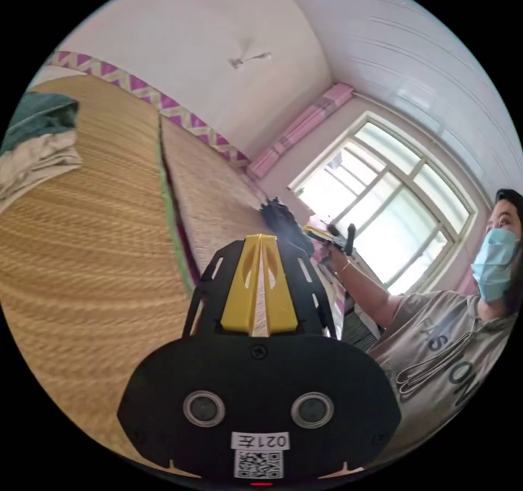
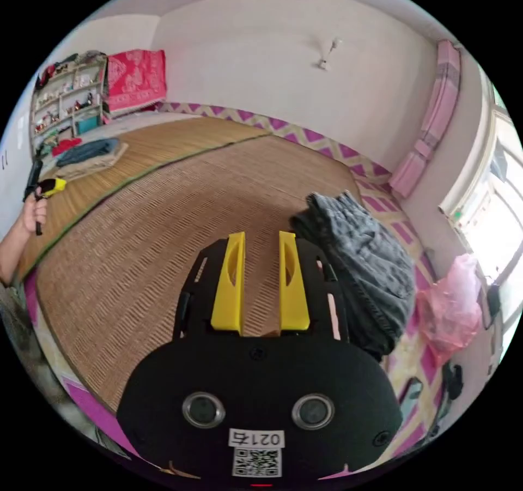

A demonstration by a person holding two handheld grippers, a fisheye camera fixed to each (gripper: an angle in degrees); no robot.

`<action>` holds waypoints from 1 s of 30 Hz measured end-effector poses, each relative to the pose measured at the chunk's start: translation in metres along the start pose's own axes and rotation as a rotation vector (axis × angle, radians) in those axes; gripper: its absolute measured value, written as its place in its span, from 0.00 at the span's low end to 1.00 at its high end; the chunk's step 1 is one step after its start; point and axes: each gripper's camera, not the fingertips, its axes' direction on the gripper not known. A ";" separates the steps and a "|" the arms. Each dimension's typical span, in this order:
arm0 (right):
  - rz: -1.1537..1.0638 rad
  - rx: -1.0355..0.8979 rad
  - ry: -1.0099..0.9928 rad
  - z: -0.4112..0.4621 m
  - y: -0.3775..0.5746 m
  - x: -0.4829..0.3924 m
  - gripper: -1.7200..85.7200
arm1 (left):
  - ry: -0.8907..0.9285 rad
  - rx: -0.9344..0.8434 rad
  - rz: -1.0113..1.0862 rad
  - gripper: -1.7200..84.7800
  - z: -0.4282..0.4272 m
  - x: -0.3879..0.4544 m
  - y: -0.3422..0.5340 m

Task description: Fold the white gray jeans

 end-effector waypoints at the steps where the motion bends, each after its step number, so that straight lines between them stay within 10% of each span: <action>1: -0.028 -0.007 0.061 0.002 -0.011 0.014 0.14 | 0.011 0.000 0.010 0.01 0.012 -0.001 0.000; 18: -0.184 -0.191 0.324 0.118 -0.162 0.125 0.14 | 0.233 -0.060 -0.028 0.01 0.076 -0.062 -0.024; 30: 0.392 0.087 -0.068 -0.100 -0.224 0.348 0.09 | 0.229 -0.050 -0.036 0.01 0.034 -0.072 -0.073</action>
